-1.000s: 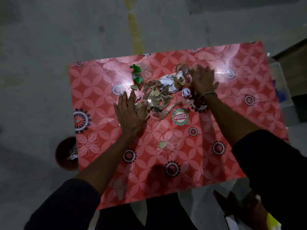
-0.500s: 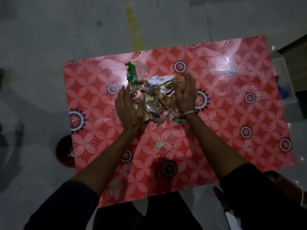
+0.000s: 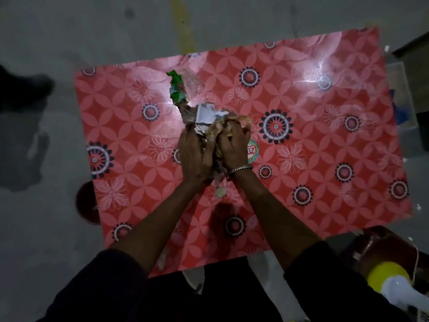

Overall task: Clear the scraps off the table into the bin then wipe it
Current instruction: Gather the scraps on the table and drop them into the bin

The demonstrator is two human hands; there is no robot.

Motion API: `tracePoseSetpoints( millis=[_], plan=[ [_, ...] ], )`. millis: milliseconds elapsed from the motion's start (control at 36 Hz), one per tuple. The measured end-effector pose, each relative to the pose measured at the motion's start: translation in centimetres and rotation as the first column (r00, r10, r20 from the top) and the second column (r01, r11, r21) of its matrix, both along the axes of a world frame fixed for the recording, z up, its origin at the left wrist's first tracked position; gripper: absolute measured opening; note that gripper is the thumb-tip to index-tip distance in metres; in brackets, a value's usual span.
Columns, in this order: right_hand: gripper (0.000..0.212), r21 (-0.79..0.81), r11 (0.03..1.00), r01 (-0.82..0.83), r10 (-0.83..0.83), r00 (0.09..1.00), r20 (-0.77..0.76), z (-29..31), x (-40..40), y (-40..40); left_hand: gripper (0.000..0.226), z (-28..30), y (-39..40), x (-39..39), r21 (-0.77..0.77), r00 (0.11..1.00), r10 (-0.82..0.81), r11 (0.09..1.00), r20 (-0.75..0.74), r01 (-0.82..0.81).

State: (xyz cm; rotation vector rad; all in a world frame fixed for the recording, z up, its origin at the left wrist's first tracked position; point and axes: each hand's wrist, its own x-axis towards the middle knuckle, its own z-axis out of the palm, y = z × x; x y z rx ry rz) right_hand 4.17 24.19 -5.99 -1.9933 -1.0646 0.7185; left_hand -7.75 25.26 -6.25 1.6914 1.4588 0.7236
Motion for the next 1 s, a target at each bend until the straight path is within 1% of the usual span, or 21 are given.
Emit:
tracePoseSetpoints(
  millis=[56,83,167,222,250,278,333,389,472,528,583,611,722,861,944,1000],
  plan=[
    [0.030,0.012,0.998,0.060,-0.058,0.992,-0.114,0.2,-1.2,-0.2,0.050,0.5,-1.3,0.7,-0.031,0.996,-0.010,0.999,0.090,0.013],
    [0.029,-0.005,0.997,0.074,-0.074,0.984,-0.160,0.1,-1.8,-0.3,0.051,0.6,-1.7,0.9,-0.079,0.990,0.012,0.997,0.142,-0.001],
    [0.035,-0.128,0.986,0.105,-0.142,0.936,-0.321,-0.4,-2.9,-0.5,0.054,1.2,-2.3,1.4,-0.253,0.954,0.129,0.966,0.270,-0.059],
    [0.029,-0.153,0.979,0.134,-0.187,0.892,-0.413,-0.7,-3.3,-0.8,0.055,1.9,-2.4,1.6,-0.324,0.925,0.193,0.942,0.328,-0.082],
    [0.030,-0.153,0.973,0.172,-0.223,0.871,-0.438,0.3,-3.7,-1.0,0.055,2.2,-2.5,1.7,-0.342,0.912,0.209,0.936,0.353,-0.083],
    [0.036,-0.142,0.966,0.216,-0.257,0.841,-0.476,1.1,-4.0,-1.1,0.052,2.4,-2.6,1.8,-0.359,0.902,0.223,0.929,0.369,-0.083],
    [0.044,-0.113,0.951,0.286,-0.298,0.763,-0.574,2.4,-4.4,-1.3,0.037,2.6,-2.6,1.9,-0.396,0.897,0.242,0.915,0.371,-0.084],
    [0.038,-0.099,0.934,0.342,-0.324,0.701,-0.635,3.3,-4.7,-1.2,0.031,2.7,-2.2,2.0,-0.418,0.901,0.249,0.904,0.355,-0.085],
    [0.034,-0.124,0.902,0.413,-0.380,0.627,-0.680,4.5,-5.3,-1.3,0.027,3.7,-1.7,1.8,-0.454,0.901,0.265,0.887,0.344,-0.087],
    [0.034,-0.128,0.892,0.434,-0.392,0.599,-0.698,4.8,-5.8,-1.8,0.033,4.9,-1.8,1.4,-0.470,0.880,0.264,0.881,0.395,-0.053],
    [0.032,-0.126,0.885,0.448,-0.389,0.565,-0.727,5.1,-6.2,-2.3,0.034,5.6,-2.0,0.8,-0.487,0.855,0.274,0.873,0.440,-0.029],
    [0.030,-0.131,0.880,0.456,-0.395,0.552,-0.735,5.2,-6.3,-2.6,0.033,5.9,-2.3,0.7,-0.519,0.838,0.296,0.855,0.458,-0.018],
    [0.027,-0.123,0.879,0.461,-0.389,0.542,-0.745,6.0,-8.2,-3.0,0.031,6.8,-2.8,-1.0,-0.668,0.724,0.469,0.744,0.506,-0.016],
    [0.018,-0.074,0.903,0.422,-0.311,0.527,-0.791,8.2,-11.7,-3.4,0.034,8.3,-3.6,-4.4,-0.648,0.660,0.532,0.756,0.531,-0.088],
    [0.017,-0.067,0.919,0.388,-0.285,0.537,-0.794,9.6,-14.7,-3.4,0.029,9.9,-4.0,-7.3,-0.648,0.622,0.561,0.753,0.546,-0.111],
    [0.022,-0.068,0.931,0.358,-0.273,0.561,-0.781,10.3,-17.1,-3.5,0.027,10.7,-4.1,-9.7,-0.664,0.593,0.590,0.738,0.548,-0.121]
  ],
)
